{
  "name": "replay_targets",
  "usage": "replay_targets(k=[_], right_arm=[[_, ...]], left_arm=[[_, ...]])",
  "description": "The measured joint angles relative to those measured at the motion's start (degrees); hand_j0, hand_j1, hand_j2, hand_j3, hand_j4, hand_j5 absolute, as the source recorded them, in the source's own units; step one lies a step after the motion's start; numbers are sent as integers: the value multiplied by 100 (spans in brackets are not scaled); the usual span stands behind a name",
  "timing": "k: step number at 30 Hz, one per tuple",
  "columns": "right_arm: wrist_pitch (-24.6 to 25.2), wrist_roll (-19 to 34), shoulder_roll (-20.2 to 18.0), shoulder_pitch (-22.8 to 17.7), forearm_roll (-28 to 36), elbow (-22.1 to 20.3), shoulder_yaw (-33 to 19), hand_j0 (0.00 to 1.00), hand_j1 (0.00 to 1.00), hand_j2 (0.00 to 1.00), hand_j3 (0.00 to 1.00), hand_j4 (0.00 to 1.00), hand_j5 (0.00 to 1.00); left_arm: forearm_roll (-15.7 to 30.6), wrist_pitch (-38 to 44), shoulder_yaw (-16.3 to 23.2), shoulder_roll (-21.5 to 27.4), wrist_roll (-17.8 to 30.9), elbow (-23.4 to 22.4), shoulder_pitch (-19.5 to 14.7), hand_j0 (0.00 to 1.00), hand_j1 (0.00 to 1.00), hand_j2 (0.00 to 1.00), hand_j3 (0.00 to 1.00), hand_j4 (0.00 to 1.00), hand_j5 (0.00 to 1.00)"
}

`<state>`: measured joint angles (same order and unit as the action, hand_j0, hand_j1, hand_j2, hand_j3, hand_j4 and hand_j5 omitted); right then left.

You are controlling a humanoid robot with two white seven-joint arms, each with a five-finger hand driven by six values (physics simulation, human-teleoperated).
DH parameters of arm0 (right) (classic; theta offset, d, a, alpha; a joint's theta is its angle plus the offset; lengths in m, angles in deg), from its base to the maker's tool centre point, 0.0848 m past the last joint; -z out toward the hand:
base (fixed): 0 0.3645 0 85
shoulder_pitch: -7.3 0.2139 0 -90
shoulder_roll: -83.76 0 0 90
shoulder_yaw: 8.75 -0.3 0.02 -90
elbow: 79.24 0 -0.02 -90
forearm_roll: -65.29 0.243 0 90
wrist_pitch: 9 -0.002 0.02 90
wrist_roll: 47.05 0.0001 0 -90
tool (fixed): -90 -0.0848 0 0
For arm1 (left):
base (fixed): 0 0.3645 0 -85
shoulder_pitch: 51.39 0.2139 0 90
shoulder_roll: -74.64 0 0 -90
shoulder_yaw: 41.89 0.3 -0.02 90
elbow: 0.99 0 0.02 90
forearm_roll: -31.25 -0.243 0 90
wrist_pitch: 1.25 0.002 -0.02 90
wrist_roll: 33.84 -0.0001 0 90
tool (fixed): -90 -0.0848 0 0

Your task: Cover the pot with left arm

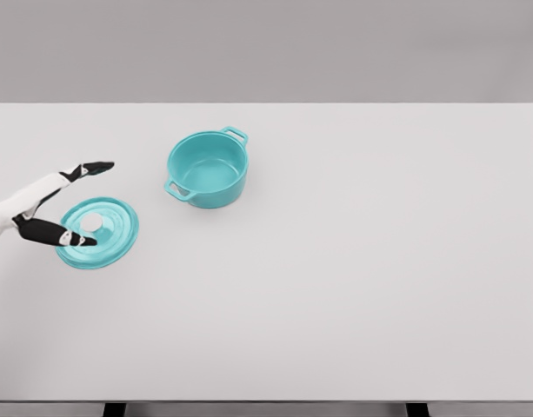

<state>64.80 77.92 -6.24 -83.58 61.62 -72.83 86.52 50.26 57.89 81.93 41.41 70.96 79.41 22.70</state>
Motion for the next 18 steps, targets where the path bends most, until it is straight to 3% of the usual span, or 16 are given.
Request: replay_targets(k=[5, 18], right_arm=[[0, 0, 0, 0, 0, 0, 0, 100, 100, 100, 100, 100, 100], [0, 0, 0, 0, 1, 0, 0, 100, 100, 100, 100, 100, 100]], left_arm=[[100, 20, 131, 0, 11, -56, 0, 100, 100, 100, 100, 100, 100], [-342, 57, 143, -70, 50, -553, -255, 100, 100, 100, 100, 100, 100]])
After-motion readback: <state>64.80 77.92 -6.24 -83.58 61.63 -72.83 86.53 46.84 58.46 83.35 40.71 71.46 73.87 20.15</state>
